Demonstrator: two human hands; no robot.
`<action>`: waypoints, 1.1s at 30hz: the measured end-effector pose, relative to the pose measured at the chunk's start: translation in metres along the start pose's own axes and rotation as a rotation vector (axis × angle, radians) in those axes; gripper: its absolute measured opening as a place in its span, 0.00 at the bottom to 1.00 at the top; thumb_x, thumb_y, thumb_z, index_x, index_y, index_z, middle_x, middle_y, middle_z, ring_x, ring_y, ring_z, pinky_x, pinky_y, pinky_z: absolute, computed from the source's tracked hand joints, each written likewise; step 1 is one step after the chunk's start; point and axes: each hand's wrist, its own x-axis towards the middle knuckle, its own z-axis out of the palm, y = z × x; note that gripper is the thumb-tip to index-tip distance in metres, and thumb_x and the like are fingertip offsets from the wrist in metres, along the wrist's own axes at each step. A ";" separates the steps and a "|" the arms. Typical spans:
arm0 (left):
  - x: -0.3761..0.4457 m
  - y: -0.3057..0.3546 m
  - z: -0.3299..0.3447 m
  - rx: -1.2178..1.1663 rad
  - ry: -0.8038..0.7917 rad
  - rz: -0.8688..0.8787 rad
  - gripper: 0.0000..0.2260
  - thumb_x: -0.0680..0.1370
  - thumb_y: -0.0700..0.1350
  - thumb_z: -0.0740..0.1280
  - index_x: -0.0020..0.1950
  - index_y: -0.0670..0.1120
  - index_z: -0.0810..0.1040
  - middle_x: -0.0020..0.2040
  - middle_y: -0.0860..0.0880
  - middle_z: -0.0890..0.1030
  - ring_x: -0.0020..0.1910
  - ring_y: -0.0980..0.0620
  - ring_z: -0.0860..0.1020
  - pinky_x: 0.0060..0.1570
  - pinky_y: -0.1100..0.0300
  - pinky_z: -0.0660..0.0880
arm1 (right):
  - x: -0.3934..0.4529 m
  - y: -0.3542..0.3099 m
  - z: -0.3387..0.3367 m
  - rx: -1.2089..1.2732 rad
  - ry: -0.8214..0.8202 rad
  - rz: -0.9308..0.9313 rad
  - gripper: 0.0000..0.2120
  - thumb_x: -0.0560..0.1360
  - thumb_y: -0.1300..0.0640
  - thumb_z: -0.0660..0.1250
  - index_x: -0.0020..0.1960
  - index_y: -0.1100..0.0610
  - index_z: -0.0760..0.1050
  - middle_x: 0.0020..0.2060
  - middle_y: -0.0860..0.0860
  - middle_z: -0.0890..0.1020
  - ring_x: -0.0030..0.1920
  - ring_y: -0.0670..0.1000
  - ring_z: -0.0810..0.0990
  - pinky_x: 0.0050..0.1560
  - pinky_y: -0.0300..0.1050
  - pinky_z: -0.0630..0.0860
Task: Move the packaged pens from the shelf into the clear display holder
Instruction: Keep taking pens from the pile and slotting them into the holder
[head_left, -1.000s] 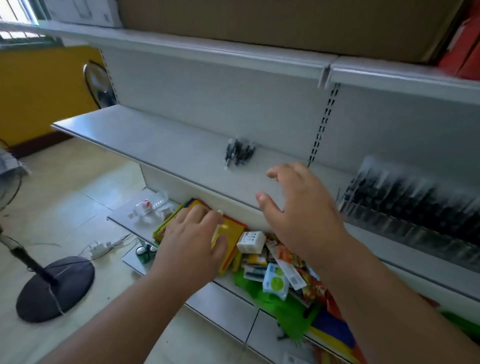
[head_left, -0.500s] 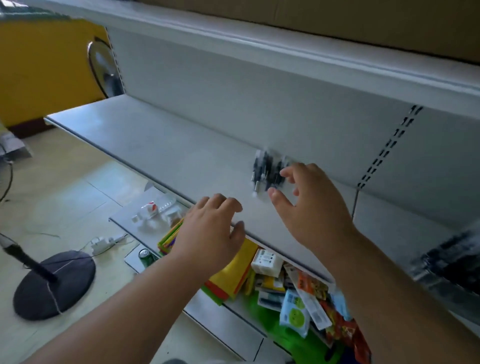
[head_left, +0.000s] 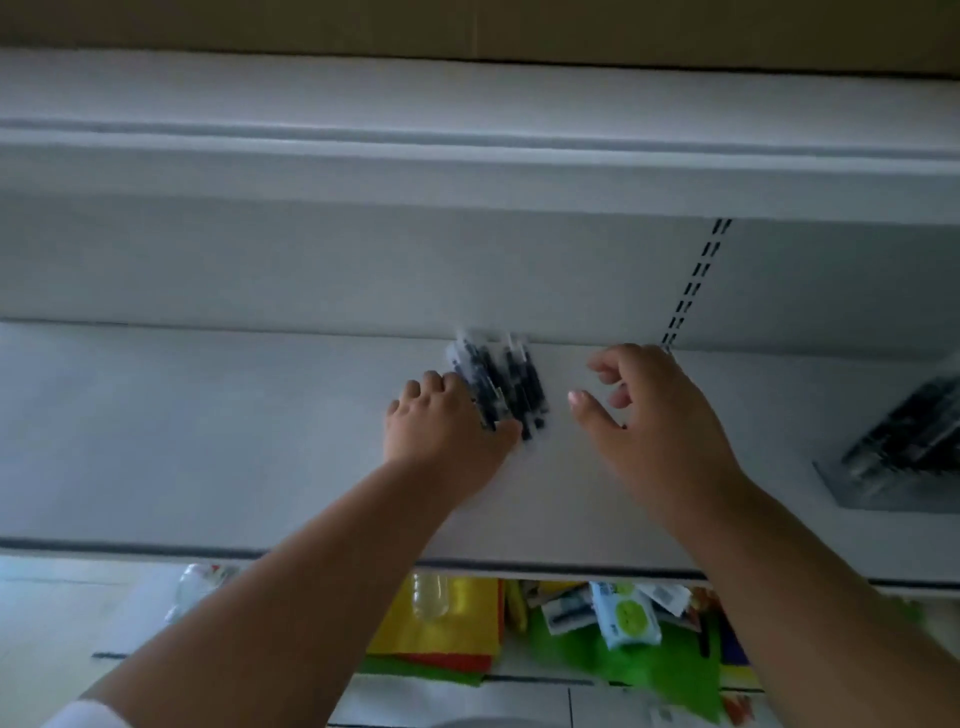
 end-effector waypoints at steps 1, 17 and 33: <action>0.002 -0.002 0.000 0.004 -0.013 0.018 0.34 0.72 0.67 0.61 0.69 0.46 0.68 0.66 0.45 0.72 0.67 0.43 0.68 0.65 0.50 0.67 | -0.002 -0.002 0.002 -0.007 0.008 0.019 0.15 0.76 0.48 0.68 0.59 0.53 0.75 0.53 0.48 0.77 0.49 0.46 0.75 0.47 0.41 0.71; 0.014 -0.044 -0.022 -0.011 -0.027 0.147 0.10 0.80 0.50 0.57 0.41 0.47 0.68 0.36 0.49 0.72 0.36 0.46 0.73 0.32 0.57 0.66 | 0.015 -0.019 0.025 -0.027 -0.028 0.025 0.13 0.76 0.49 0.67 0.58 0.53 0.74 0.50 0.46 0.76 0.47 0.44 0.73 0.48 0.44 0.73; -0.040 -0.092 -0.038 -1.255 -0.045 0.073 0.08 0.81 0.31 0.55 0.49 0.39 0.72 0.31 0.51 0.71 0.29 0.48 0.66 0.30 0.53 0.64 | 0.055 -0.069 0.106 -0.390 -0.385 0.029 0.20 0.81 0.52 0.59 0.72 0.51 0.66 0.73 0.52 0.67 0.74 0.56 0.63 0.75 0.51 0.59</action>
